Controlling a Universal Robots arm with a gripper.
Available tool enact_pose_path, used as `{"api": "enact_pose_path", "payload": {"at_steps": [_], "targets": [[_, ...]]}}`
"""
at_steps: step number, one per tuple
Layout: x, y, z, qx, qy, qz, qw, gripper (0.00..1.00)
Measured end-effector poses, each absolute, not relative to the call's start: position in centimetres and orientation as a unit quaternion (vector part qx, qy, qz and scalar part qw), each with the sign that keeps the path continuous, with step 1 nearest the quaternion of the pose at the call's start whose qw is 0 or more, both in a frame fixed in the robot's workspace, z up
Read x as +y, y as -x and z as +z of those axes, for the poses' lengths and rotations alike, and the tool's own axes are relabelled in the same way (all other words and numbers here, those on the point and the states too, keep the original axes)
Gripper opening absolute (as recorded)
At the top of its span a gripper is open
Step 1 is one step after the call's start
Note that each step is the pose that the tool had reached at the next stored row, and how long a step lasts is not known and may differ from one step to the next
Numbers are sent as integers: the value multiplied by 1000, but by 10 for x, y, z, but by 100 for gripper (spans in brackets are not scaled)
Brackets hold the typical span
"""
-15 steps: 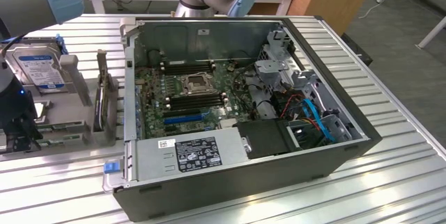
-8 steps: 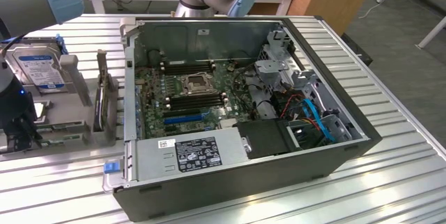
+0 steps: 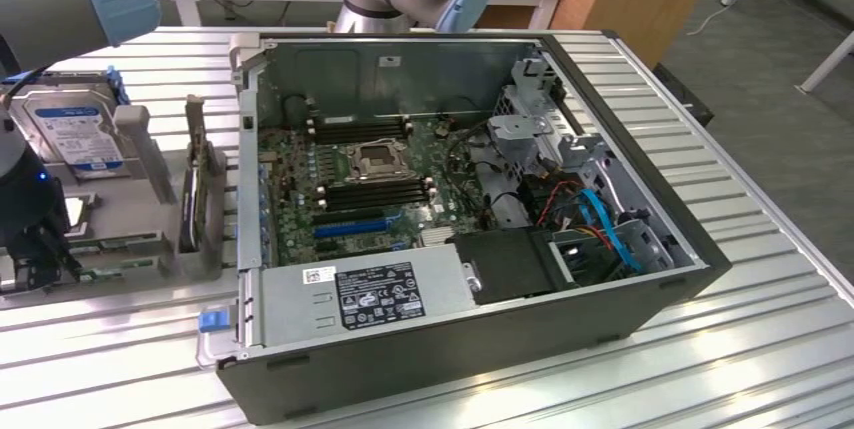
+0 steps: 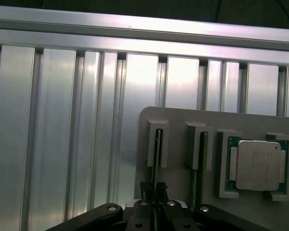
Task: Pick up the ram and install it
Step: 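Pick up the ram and move it above insertion slot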
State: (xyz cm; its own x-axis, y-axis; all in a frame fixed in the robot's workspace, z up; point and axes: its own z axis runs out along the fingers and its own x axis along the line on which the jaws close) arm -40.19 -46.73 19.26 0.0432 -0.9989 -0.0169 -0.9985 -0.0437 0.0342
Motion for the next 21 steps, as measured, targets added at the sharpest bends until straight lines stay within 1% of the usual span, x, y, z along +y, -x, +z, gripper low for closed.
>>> {"api": "enact_pose_path", "payload": {"at_steps": [8,21], "targets": [[-467,402,193,-691,-722,-18,7,13],[-467,402,252,-691,-723,-18,7,13]]}}
